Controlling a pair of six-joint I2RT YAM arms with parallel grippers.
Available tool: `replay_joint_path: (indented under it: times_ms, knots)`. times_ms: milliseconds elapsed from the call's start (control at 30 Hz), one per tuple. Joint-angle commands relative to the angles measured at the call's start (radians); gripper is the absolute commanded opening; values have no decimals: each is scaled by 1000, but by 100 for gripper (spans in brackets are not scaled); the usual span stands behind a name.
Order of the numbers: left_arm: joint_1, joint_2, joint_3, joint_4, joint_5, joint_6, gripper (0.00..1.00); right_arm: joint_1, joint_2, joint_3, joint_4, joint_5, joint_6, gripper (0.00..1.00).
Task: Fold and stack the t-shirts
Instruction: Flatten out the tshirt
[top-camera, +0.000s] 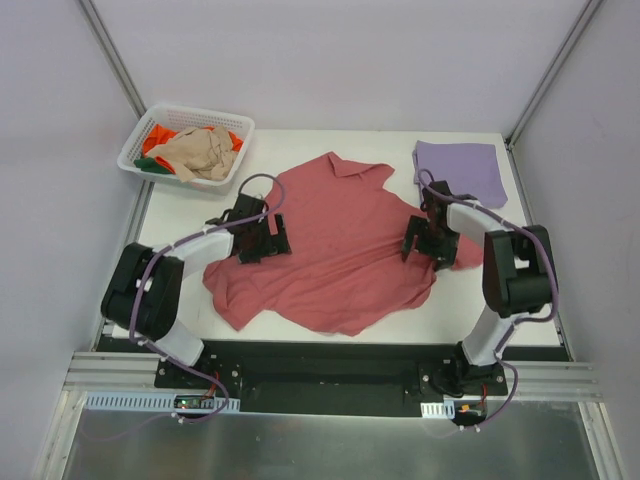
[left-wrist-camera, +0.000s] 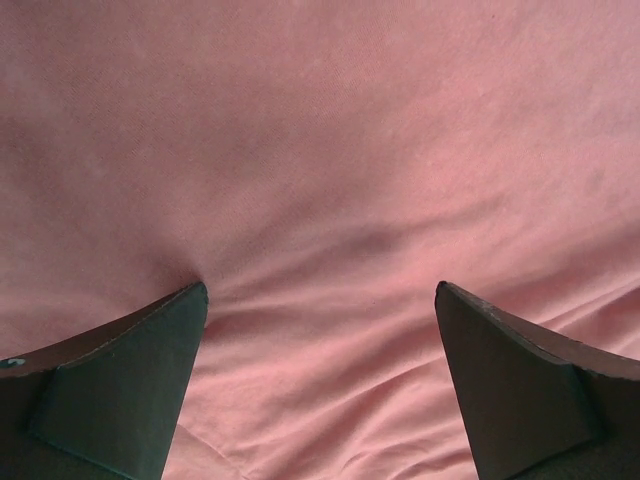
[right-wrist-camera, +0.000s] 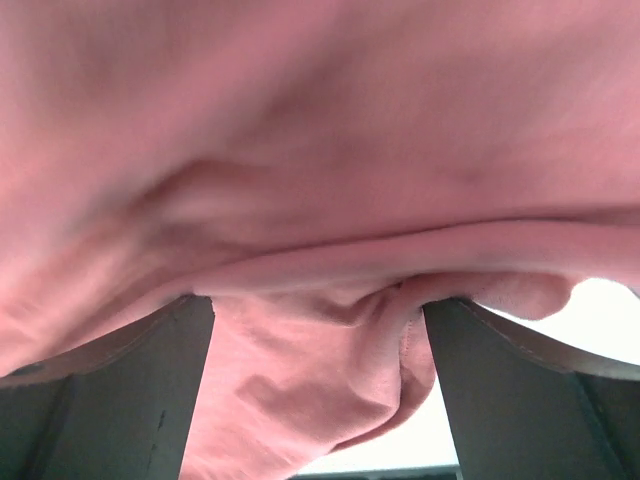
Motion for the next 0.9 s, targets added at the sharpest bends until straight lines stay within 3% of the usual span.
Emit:
replay_joint_path:
  times_ms: [0,200,333,600,767,867]
  knots:
    - [-21,-113,-198,-143,-63,-132,99,-4,149,186,62,21,-50,88]
    - [-209,-265,-289,-143,17,-278,99,-3,275,401,42,13,-126,88]
    - [-262,-308,-235,-144,-5,-248,99,-4,249,432,3,57,-141,91]
    - [-260,-312,-39,-164,-256,-130,99,-46,-136,101,14,243,-72,100]
    - [-239,-228,41,-158,-299,-104,99,-76,-346,-146,45,214,5,100]
    - [-207,-154,72,-137,-279,-93,99,-79,-388,-235,89,142,15,93]
